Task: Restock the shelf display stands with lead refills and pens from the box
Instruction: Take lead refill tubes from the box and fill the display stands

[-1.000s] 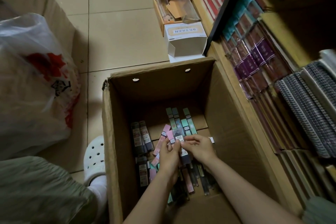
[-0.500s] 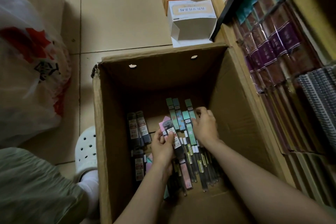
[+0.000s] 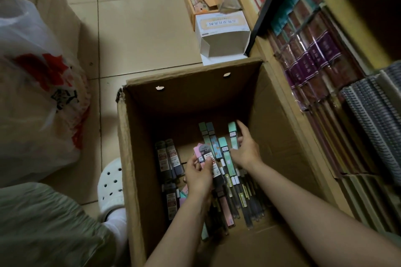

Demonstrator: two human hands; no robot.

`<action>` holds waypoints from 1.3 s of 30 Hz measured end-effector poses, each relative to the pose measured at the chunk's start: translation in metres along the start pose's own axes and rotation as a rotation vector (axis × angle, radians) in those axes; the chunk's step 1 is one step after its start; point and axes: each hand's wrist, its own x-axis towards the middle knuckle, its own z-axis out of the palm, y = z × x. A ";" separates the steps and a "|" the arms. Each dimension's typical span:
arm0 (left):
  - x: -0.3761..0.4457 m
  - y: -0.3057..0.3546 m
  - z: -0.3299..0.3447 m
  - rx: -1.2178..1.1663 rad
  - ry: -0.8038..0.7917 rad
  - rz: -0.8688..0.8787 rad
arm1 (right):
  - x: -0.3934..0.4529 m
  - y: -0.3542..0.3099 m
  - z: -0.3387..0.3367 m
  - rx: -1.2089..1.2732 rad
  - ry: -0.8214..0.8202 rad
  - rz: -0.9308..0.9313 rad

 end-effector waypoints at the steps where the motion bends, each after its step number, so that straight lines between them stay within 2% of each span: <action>1: -0.003 0.005 0.001 0.029 -0.026 0.015 | -0.005 -0.005 -0.006 0.039 -0.019 0.002; 6: -0.024 0.043 0.010 0.187 -0.189 0.142 | -0.039 -0.032 -0.041 0.073 -0.027 -0.103; 11: -0.053 0.095 0.031 0.455 -0.406 0.325 | -0.081 -0.071 -0.089 0.024 -0.029 -0.258; 14: -0.078 0.134 0.049 0.629 -0.568 0.474 | -0.112 -0.098 -0.127 -0.076 0.067 -0.336; 17: -0.107 0.173 0.068 0.721 -0.697 0.575 | -0.145 -0.119 -0.167 -0.062 0.194 -0.392; 24: -0.176 0.216 0.102 0.639 -0.904 0.661 | -0.213 -0.133 -0.231 0.016 0.418 -0.563; 39: -0.243 0.235 0.162 0.442 -1.193 0.572 | -0.264 -0.137 -0.313 -0.068 0.776 -0.610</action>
